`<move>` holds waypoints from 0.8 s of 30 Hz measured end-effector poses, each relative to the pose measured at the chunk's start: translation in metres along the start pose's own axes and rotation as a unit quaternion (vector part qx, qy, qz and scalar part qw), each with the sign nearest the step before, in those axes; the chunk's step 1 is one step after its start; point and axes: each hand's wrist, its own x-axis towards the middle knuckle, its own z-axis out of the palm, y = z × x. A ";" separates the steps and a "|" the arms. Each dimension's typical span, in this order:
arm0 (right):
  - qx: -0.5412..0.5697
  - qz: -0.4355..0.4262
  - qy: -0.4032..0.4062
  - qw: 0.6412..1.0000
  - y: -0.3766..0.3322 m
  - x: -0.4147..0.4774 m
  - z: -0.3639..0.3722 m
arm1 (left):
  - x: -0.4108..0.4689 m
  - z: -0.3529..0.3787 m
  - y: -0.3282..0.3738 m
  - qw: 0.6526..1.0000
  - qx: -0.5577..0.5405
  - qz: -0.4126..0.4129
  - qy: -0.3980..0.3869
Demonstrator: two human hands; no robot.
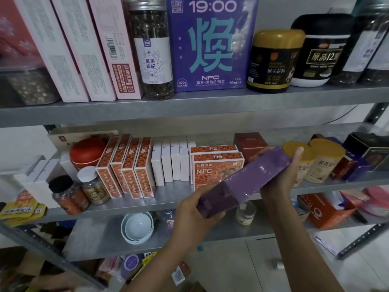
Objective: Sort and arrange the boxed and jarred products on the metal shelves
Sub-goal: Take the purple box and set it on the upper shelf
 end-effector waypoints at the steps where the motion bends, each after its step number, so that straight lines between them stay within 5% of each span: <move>1: -0.001 -0.001 0.040 0.999 0.000 0.000 0.003 | 0.001 -0.001 -0.001 1.000 -0.007 -0.018 -0.014; 4: -0.029 -0.040 0.064 0.997 0.000 -0.004 0.013 | 0.002 -0.008 0.010 0.998 -0.040 -0.008 -0.044; 11: -0.255 -0.241 -0.037 0.936 0.007 -0.029 0.031 | 0.009 -0.023 0.030 0.986 -0.169 -0.012 -0.010; 16: -0.350 -0.177 -0.109 0.913 0.003 -0.027 0.036 | 0.014 -0.038 0.026 0.968 -0.245 -0.059 0.009; 20: -0.420 -0.158 -0.245 0.859 -0.008 -0.019 0.024 | 0.014 -0.051 0.010 0.909 -0.384 -0.152 0.058; 24: -0.310 -0.060 -0.285 0.905 -0.006 -0.021 0.000 | 0.013 -0.060 -0.005 0.833 -0.500 -0.218 0.092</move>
